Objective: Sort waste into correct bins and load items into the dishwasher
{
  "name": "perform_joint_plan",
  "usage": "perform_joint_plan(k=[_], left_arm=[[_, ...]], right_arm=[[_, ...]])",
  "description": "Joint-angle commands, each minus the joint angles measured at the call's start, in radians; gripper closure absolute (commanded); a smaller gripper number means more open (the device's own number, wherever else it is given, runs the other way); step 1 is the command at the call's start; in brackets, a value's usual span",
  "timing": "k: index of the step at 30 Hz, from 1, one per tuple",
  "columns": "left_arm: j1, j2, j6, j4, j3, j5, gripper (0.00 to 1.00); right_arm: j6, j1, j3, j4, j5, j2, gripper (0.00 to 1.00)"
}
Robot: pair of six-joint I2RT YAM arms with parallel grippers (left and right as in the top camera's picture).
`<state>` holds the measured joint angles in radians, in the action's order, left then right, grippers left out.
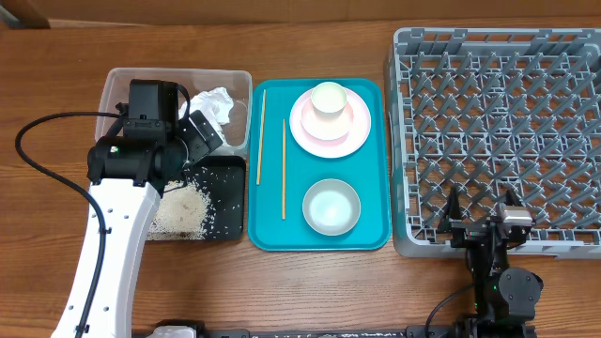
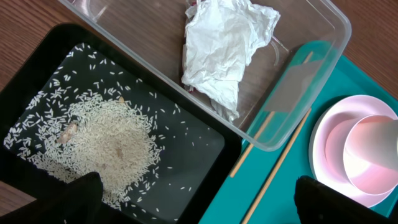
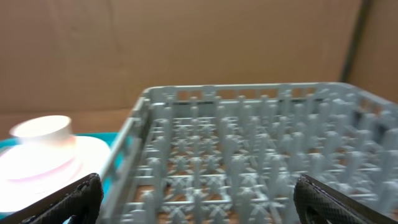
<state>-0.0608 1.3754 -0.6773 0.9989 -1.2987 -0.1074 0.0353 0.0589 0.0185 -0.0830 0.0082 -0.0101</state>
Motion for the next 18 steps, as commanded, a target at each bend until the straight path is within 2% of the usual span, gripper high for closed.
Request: perform_joint_plan(k=[1,6,12,18], left_arm=[[0.002,-0.008,0.016,-0.002,-0.013,0.008,0.0],[0.002,-0.008,0.016,-0.002,-0.013,0.008,0.0],[0.002,-0.008,0.016,-0.002,-0.013,0.008,0.0],[0.002,-0.008,0.016,-0.002,-0.013,0.008,0.0]], right_arm=[[-0.171,0.002,-0.01,0.033,-0.113,0.007,0.0],[-0.372,0.002,-0.009,0.088,-0.232,0.007,0.0],[-0.38,0.002,0.105,-0.097,-0.238,-0.004,0.0],[-0.341,0.002,0.374,-0.277,-0.239,-0.148,0.0]])
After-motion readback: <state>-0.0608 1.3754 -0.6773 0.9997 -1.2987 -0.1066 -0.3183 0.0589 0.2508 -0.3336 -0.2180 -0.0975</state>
